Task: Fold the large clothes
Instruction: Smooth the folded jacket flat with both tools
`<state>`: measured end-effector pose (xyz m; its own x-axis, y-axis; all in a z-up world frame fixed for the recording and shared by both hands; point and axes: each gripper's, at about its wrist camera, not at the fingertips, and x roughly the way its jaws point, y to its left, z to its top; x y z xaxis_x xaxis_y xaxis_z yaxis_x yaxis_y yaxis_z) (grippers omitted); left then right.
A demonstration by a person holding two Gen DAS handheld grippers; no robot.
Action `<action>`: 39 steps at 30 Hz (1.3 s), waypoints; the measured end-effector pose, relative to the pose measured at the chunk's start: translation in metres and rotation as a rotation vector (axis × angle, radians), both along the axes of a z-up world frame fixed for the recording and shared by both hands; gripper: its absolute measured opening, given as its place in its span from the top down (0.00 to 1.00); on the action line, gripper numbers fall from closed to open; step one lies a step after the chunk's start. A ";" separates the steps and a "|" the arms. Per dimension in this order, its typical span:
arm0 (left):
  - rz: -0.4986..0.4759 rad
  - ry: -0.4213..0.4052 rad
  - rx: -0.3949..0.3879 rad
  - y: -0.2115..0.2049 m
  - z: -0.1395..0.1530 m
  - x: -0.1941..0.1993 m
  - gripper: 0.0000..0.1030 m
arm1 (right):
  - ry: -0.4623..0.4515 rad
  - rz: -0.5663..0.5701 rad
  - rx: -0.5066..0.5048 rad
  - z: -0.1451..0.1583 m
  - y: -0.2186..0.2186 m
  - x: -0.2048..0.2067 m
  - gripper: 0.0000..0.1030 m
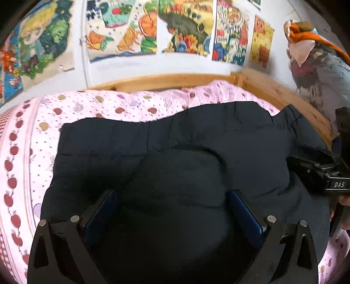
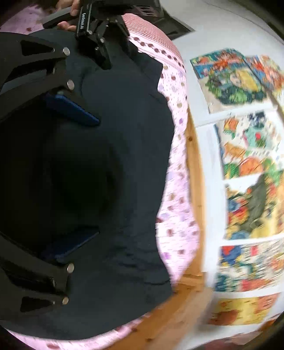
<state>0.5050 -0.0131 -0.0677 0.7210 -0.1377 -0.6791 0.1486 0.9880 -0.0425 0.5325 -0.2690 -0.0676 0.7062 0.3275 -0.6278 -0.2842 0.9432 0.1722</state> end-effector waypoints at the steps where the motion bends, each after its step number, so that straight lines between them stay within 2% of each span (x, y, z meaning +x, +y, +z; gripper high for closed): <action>1: -0.002 0.010 0.005 -0.002 -0.003 0.004 0.00 | 0.008 0.001 0.002 -0.005 0.001 0.003 0.04; 4: -0.009 0.026 0.034 -0.008 -0.011 0.009 0.00 | 0.015 0.002 -0.014 -0.019 0.006 0.008 0.02; 9: -0.010 0.005 0.076 -0.017 -0.023 0.012 0.00 | 0.021 0.005 -0.016 -0.030 0.009 0.010 0.01; 23: -0.014 -0.007 0.114 -0.020 -0.033 0.015 0.00 | -0.014 -0.013 -0.064 -0.041 0.014 0.010 0.01; 30: -0.016 -0.014 0.115 -0.020 -0.034 0.013 0.00 | -0.029 -0.013 -0.055 -0.039 0.011 0.008 0.01; 39: -0.024 -0.049 0.084 -0.015 -0.032 0.000 0.00 | -0.076 0.005 0.008 -0.036 0.000 -0.003 0.01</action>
